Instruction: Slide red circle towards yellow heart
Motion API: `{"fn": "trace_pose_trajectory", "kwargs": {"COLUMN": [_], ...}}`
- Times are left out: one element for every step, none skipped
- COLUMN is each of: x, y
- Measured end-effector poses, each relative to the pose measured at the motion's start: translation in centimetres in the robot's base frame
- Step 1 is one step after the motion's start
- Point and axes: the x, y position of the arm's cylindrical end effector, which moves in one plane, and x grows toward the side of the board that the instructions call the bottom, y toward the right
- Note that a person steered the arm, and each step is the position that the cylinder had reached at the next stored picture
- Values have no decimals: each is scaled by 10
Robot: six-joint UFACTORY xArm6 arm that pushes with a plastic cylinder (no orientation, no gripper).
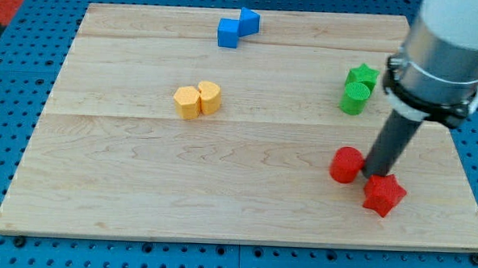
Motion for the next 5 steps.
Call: {"fn": "trace_pose_trajectory", "kwargs": {"x": [-1, -7, -11, -28, -41], "y": [-49, -98, -94, -63, -94]}}
